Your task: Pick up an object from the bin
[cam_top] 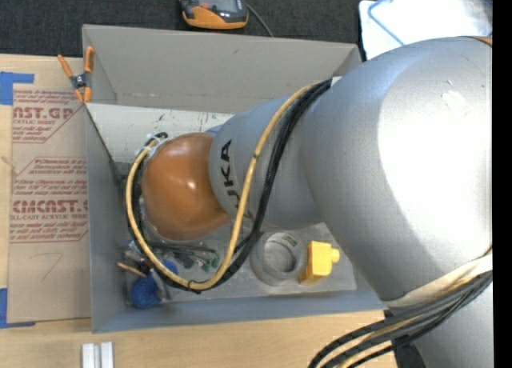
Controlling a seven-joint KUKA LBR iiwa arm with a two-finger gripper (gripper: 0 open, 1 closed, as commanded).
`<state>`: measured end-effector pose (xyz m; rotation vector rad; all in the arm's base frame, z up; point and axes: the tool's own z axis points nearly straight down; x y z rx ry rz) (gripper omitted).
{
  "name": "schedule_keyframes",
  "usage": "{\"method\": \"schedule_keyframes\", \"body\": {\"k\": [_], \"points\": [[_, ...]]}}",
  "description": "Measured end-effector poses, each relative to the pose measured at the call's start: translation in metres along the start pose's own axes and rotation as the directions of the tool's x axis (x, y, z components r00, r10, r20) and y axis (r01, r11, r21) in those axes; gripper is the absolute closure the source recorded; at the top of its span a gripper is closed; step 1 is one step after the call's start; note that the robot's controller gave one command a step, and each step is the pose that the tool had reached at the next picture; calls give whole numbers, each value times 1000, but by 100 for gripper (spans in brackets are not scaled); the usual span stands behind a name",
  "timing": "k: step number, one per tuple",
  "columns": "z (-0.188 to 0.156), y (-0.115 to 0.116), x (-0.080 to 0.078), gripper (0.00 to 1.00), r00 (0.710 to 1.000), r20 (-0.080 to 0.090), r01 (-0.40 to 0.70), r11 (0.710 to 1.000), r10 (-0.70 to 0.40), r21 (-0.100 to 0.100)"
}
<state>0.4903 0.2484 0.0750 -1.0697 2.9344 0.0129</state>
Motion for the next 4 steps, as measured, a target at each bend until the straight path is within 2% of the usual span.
{"method": "schedule_keyframes", "body": {"k": [1,2,3,4], "points": [[0,0,0,100,1000,0,0,1000,0,0],[-28,0,-1,100,1000,2,-1,1000,1,-1],[-92,1,-2,100,1000,3,-1,1000,1,-1],[-75,2,0,100,1000,-6,-1,1000,1,-5]]}}
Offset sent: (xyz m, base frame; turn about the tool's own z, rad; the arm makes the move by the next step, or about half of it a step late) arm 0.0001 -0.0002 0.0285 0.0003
